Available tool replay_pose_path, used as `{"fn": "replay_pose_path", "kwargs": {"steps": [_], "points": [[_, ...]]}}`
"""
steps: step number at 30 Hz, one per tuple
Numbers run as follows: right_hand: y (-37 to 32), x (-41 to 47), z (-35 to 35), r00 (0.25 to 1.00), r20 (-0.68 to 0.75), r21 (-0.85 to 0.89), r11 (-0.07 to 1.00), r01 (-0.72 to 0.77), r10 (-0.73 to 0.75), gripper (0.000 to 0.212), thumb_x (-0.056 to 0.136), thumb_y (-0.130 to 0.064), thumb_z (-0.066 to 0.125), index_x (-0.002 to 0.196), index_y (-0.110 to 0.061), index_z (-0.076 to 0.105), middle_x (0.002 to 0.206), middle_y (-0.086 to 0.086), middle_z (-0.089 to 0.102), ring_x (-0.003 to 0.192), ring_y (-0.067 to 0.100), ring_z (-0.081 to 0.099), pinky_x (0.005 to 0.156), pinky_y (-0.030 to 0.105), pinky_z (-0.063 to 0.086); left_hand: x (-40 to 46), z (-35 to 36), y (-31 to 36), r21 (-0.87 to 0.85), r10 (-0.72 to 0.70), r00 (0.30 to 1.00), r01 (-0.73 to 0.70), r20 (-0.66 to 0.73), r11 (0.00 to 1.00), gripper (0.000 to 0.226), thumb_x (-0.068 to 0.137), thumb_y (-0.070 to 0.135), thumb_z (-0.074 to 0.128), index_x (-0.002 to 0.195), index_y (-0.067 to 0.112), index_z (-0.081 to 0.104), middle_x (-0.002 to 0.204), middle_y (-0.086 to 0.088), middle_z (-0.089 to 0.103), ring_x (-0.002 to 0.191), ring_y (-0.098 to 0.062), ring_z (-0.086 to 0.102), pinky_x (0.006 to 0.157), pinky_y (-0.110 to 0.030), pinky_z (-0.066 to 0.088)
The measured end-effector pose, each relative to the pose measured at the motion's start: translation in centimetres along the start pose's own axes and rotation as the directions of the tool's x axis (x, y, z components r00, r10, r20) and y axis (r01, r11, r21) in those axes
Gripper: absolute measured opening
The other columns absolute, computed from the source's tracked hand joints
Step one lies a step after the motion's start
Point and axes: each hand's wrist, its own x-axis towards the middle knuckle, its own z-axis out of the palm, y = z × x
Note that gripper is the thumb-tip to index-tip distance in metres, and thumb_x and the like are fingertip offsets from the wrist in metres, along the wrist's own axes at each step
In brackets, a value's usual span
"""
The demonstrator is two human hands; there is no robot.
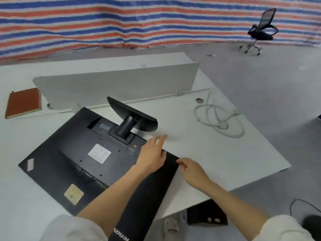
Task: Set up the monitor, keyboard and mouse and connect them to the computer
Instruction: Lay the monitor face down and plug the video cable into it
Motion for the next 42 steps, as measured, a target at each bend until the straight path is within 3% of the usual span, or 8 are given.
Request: {"fn": "replay_pose_path", "kwargs": {"steps": [5,12,16,20,28,35,39,42], "points": [[7.9,6.4,-7.1,0.972,-0.136,-0.036,0.979,-0.199,0.193,0.035,0.097,-0.017,0.037,0.129,-0.017,0.051,0.129,0.001,0.054,0.115,0.017,0.052,0.096,0.03,0.043,9.3,4.5,5.9,0.001,0.084,0.988,-0.084,0.126,0.996,0.057,0.097,0.025,0.042,0.148,0.021,0.019,0.154,-0.006,0.02,0.141,-0.024,0.02,0.112,-0.038,0.026],[18.7,16.0,-12.9,0.869,-0.293,0.011,0.911,-0.413,0.398,0.039,0.095,-0.011,0.042,0.133,-0.003,0.046,0.13,0.016,0.05,0.122,0.03,0.045,0.096,0.038,0.04,19.0,12.1,6.2,0.226,-0.118,0.916,0.031,0.383,0.974,0.061,0.098,0.033,0.037,0.15,0.026,0.006,0.158,-0.003,-0.003,0.145,-0.029,-0.004,0.114,-0.045,0.017],[23.0,20.3,-14.3,0.748,-0.272,0.186,0.796,-0.576,0.605,0.043,0.091,-0.022,0.055,0.123,0.005,0.048,0.128,0.026,0.047,0.116,0.039,0.047,0.095,0.043,0.042,21.1,14.9,5.6,0.383,-0.159,0.905,-0.005,0.394,0.924,0.063,0.092,0.045,0.036,0.145,0.029,0.006,0.153,-0.006,-0.003,0.142,-0.033,-0.002,0.106,-0.049,0.021],[24.5,22.3,-14.6,0.761,-0.24,0.143,0.797,-0.587,0.603,0.052,0.085,-0.038,0.064,0.124,-0.006,0.052,0.128,0.02,0.043,0.116,0.036,0.045,0.097,0.042,0.042,21.4,15.4,5.3,0.397,-0.181,0.897,0.006,0.404,0.918,0.066,0.091,0.05,0.037,0.145,0.034,0.003,0.154,-0.002,-0.009,0.143,-0.033,-0.006,0.107,-0.05,0.015],[16.8,20.5,-14.3,0.836,-0.389,0.513,0.845,-0.152,0.386,0.022,0.086,-0.017,0.065,0.094,-0.013,0.045,0.088,-0.004,0.053,0.082,0.014,0.053,0.07,0.023,0.04,22.9,11.9,6.0,0.063,-0.25,0.867,0.247,0.432,0.967,0.048,0.095,0.034,0.046,0.141,0.025,0.036,0.153,0.0,0.022,0.141,-0.024,0.02,0.11,-0.039,0.027],[4.9,19.7,-16.6,0.907,-0.419,0.578,0.784,0.228,0.046,0.021,0.089,-0.014,0.061,0.099,-0.015,0.042,0.085,-0.013,0.052,0.077,-0.012,0.052,0.068,0.004,0.04,21.0,3.0,6.6,-0.246,-0.189,0.98,0.199,0.065,0.948,0.032,0.096,0.023,0.047,0.127,0.021,0.054,0.124,0.005,0.056,0.097,-0.01,0.059,0.089,-0.026,0.046],[-1.1,20.0,-17.1,0.921,-0.378,0.659,0.671,0.341,-0.096,0.016,0.095,-0.017,0.051,0.092,-0.029,0.042,0.086,-0.008,0.053,0.064,0.012,0.064,0.063,0.02,0.051,18.3,-3.8,4.7,-0.418,-0.289,0.937,0.186,-0.197,0.889,0.024,0.094,0.015,0.051,0.114,0.018,0.062,0.109,0.006,0.063,0.085,-0.013,0.063,0.079,-0.023,0.049],[-5.2,20.0,-17.2,0.927,-0.309,0.631,0.683,0.368,-0.214,0.011,0.097,-0.02,0.047,0.088,-0.024,0.051,0.071,0.0,0.054,0.037,0.007,0.047,0.041,0.019,0.04,15.8,-9.3,2.8,-0.546,-0.373,0.878,0.163,-0.299,0.822,0.017,0.093,0.013,0.053,0.104,0.02,0.064,0.1,0.004,0.066,0.084,-0.015,0.065,0.075,-0.021,0.049]]}}
